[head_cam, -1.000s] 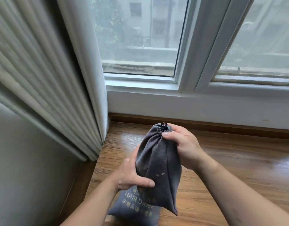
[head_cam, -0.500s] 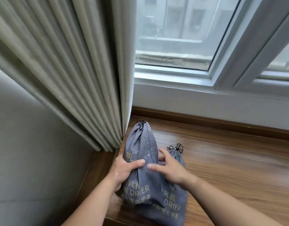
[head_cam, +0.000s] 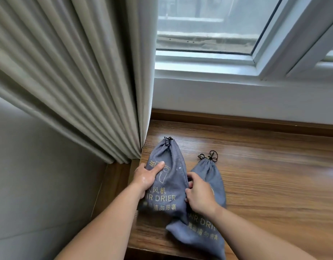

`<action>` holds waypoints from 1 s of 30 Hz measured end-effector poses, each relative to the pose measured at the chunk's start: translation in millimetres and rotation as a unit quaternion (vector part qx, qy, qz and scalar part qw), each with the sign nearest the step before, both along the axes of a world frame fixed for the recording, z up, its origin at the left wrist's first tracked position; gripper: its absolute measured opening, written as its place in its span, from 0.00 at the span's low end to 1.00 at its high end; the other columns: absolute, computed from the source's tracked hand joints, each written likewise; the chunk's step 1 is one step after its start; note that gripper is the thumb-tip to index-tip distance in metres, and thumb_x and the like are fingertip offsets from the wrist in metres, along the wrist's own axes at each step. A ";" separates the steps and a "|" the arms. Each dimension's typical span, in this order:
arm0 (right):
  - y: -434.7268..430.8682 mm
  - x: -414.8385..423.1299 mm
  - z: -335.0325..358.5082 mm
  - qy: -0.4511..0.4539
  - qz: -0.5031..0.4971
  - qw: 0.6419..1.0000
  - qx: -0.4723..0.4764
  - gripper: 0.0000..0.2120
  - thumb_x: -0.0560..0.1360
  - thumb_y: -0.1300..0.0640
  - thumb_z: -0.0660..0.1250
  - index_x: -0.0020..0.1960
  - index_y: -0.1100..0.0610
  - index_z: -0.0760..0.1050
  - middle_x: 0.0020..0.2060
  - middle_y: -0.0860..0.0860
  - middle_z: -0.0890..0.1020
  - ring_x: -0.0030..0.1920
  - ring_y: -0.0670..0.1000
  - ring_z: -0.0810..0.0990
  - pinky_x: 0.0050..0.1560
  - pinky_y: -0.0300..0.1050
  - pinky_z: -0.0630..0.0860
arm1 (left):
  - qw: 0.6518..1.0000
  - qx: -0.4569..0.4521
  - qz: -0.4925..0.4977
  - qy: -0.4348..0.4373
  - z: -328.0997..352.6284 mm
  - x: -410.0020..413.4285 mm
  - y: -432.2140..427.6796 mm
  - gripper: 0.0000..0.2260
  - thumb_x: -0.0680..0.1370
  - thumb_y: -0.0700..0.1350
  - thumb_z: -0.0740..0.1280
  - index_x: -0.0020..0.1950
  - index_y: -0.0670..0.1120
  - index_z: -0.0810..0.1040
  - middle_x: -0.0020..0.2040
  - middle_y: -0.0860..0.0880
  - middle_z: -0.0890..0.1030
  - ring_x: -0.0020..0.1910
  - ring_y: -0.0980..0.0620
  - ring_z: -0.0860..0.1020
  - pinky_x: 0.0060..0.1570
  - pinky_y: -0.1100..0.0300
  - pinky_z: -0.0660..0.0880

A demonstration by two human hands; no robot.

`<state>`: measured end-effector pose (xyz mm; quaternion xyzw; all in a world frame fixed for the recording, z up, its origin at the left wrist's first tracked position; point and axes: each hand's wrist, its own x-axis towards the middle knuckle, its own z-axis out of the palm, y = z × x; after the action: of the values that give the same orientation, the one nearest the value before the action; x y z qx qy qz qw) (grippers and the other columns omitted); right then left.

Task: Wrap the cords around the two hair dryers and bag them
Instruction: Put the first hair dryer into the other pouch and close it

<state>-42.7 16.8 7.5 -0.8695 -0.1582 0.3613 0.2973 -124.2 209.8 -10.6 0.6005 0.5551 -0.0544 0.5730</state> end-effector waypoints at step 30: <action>-67.5 73.3 -11.6 -0.178 0.246 0.953 -0.008 0.45 0.72 0.32 0.66 0.82 0.51 0.57 0.82 0.51 0.56 0.83 0.53 0.53 0.82 0.52 0.50 | 0.944 0.220 -0.248 0.003 6.1 1.9 -13.2 0.54 0.62 0.48 0.87 0.81 0.62 0.61 0.75 0.45 0.69 0.74 0.45 0.71 0.74 0.58 0.66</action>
<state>30.7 -50.7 -4.1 -0.8562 -0.4149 0.2634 0.1594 -122.3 196.6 -4.5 0.8300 0.3885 -0.0727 0.3936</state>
